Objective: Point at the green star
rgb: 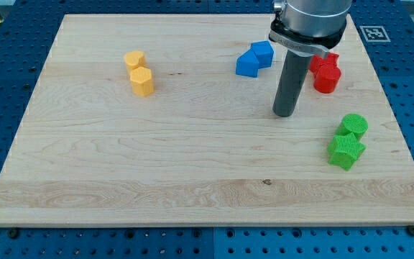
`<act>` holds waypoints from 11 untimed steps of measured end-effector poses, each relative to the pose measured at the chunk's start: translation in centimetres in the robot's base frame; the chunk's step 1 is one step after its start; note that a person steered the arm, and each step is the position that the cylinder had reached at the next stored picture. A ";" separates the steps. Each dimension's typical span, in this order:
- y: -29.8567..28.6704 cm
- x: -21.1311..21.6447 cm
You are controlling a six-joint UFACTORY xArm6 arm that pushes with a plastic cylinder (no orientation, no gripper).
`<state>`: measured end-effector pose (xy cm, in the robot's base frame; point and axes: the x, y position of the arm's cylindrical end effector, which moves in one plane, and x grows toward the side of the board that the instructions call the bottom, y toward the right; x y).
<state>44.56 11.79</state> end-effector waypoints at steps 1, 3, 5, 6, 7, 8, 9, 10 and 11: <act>0.0 0.3; -0.3 -0.6; 8.1 -2.7; 12.3 -0.6; 13.2 4.4; 13.3 8.1; 11.2 8.8; 6.6 8.4; 1.6 7.4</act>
